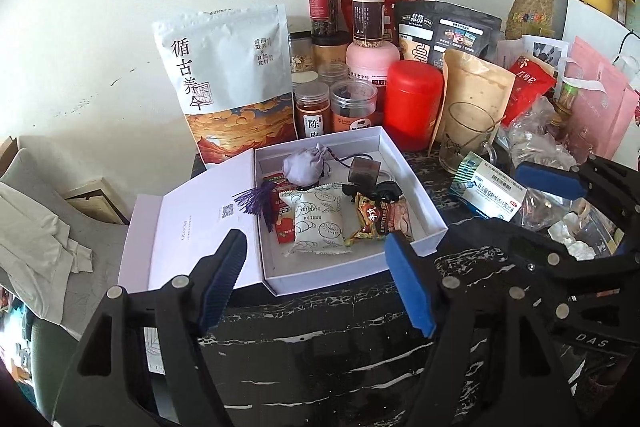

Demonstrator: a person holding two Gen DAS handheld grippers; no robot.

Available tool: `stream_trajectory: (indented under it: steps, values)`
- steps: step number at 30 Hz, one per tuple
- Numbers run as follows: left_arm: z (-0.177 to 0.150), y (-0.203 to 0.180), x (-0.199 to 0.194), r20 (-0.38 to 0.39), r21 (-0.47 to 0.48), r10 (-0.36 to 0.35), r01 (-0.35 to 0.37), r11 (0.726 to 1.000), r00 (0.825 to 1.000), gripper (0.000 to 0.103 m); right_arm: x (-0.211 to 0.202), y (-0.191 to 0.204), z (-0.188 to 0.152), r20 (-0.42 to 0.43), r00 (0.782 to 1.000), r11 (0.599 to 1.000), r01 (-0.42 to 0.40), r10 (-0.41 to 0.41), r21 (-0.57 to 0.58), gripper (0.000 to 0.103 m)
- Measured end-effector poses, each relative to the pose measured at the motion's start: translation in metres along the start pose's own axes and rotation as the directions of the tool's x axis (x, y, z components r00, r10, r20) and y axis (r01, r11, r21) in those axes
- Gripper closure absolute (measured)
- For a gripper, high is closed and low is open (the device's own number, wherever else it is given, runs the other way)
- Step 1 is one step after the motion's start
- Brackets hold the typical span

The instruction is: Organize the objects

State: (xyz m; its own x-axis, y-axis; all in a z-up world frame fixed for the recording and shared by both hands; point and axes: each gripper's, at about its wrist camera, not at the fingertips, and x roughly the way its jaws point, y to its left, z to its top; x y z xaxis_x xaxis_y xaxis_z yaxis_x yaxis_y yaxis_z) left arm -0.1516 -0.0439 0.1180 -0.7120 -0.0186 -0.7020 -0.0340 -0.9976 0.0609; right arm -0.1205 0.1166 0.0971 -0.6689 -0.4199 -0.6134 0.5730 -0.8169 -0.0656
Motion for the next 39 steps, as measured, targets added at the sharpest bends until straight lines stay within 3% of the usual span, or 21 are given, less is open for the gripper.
stream_trajectory:
  steps: [12, 20, 39]
  values:
    - [-0.044, -0.004, -0.032, -0.002, -0.011, 0.016, -0.016, 1.0, 1.0, 0.025, -0.017, 0.013, -0.036, -0.025, 0.998, 0.997, 0.052, -0.051, 0.062, 0.044]
    - [-0.071, -0.007, -0.051, 0.008, 0.008, 0.067, -0.067, 0.998, 0.998, 0.019, -0.017, 0.024, -0.055, -0.053, 0.997, 0.993, 0.056, -0.051, 0.1, 0.044]
    - [-0.086, 0.001, -0.042, -0.053, -0.029, 0.017, -0.019, 0.999, 0.998, 0.019, -0.019, 0.028, -0.06, -0.066, 0.996, 0.994, 0.062, -0.056, 0.093, 0.044]
